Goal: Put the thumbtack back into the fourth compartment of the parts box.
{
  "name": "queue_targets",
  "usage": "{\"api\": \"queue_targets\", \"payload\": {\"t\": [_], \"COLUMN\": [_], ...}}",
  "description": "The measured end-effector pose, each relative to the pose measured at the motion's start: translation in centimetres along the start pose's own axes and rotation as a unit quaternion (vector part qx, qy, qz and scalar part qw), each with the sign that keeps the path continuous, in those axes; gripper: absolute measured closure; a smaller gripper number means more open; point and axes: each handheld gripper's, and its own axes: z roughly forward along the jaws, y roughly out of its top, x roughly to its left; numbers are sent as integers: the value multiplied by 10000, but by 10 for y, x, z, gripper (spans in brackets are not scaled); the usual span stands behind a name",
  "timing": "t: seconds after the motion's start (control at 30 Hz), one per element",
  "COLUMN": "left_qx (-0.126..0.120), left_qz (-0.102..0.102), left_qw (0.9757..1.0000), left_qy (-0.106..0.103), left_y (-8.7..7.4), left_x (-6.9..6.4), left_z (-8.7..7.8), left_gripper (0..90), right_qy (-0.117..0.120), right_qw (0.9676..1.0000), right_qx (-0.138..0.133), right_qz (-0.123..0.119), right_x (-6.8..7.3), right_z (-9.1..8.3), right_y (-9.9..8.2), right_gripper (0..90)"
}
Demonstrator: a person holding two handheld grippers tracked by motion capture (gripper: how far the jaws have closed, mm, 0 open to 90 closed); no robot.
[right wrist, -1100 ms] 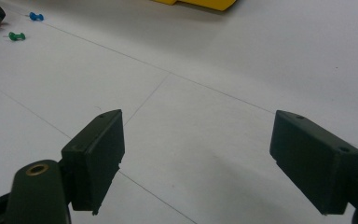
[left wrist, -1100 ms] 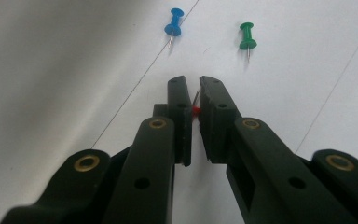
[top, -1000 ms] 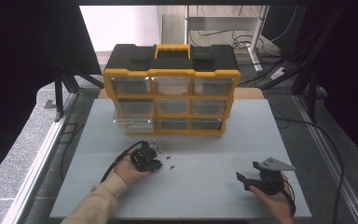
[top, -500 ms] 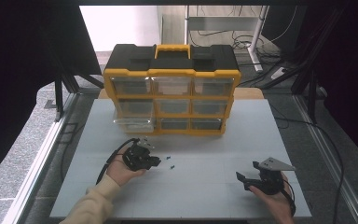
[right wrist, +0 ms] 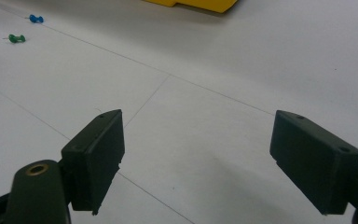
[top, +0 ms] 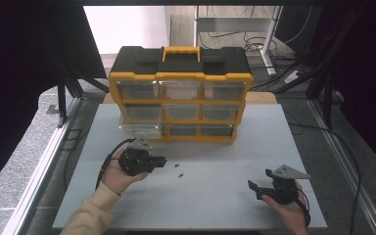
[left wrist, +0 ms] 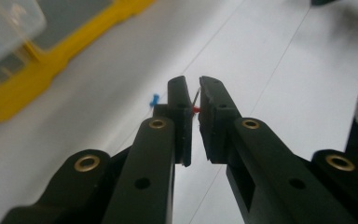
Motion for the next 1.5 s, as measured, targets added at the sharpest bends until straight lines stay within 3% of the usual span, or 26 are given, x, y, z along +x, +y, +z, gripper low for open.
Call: {"api": "queue_targets", "payload": {"t": [0.23,0.73,1.5], "left_qx": [-419,-877,-1205], "left_qz": [-45,27,-163], "left_qw": [9991,9960,9919], "left_qy": [-2,151,365], "left_y": [12,39,61], "left_x": [0,2,23], "left_z": [-21,-53,-74], "left_gripper": [831,831,830], "right_qy": [-1,-9,-13], "right_qw": [10000,10000,10000], "right_qx": [-2,-12,-12], "right_qz": [-3,9,16], "right_x": [0,0,0], "right_z": [0,0,0], "right_y": [0,0,0], "right_gripper": [180,180,180]}}
